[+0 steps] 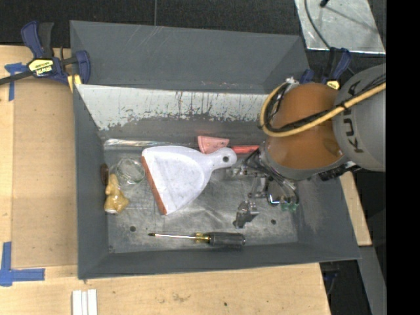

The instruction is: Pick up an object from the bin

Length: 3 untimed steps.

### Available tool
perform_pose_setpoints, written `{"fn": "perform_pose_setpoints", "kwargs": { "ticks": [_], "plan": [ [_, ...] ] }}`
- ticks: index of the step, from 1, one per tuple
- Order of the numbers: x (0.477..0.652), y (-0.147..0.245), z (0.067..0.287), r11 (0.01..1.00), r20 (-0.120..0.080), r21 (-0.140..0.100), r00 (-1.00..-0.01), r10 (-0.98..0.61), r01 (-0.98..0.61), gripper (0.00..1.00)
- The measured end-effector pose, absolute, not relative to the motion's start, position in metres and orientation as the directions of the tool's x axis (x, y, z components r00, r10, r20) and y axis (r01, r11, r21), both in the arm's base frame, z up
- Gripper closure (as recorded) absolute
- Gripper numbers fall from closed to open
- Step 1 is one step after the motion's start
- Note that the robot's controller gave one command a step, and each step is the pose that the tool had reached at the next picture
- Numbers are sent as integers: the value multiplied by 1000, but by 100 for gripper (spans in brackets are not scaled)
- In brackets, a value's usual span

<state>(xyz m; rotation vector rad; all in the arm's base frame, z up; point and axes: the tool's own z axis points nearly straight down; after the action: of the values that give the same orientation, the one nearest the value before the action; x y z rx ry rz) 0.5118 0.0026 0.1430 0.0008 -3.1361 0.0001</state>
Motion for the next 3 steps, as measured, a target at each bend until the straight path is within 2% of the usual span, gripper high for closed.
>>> {"fn": "perform_pose_setpoints", "kwargs": {
  "ticks": [1, 2, 3],
  "plan": [
    [514, 3, 147, 1000, -3, 0, -1000, -1, -1, 0],
    [561, 3, 155, 993, -3, 1, -993, 118, 118, 0],
    [592, 15, 144, 1000, -5, -1, -1000, -28, -28, 0]
  ]
}}
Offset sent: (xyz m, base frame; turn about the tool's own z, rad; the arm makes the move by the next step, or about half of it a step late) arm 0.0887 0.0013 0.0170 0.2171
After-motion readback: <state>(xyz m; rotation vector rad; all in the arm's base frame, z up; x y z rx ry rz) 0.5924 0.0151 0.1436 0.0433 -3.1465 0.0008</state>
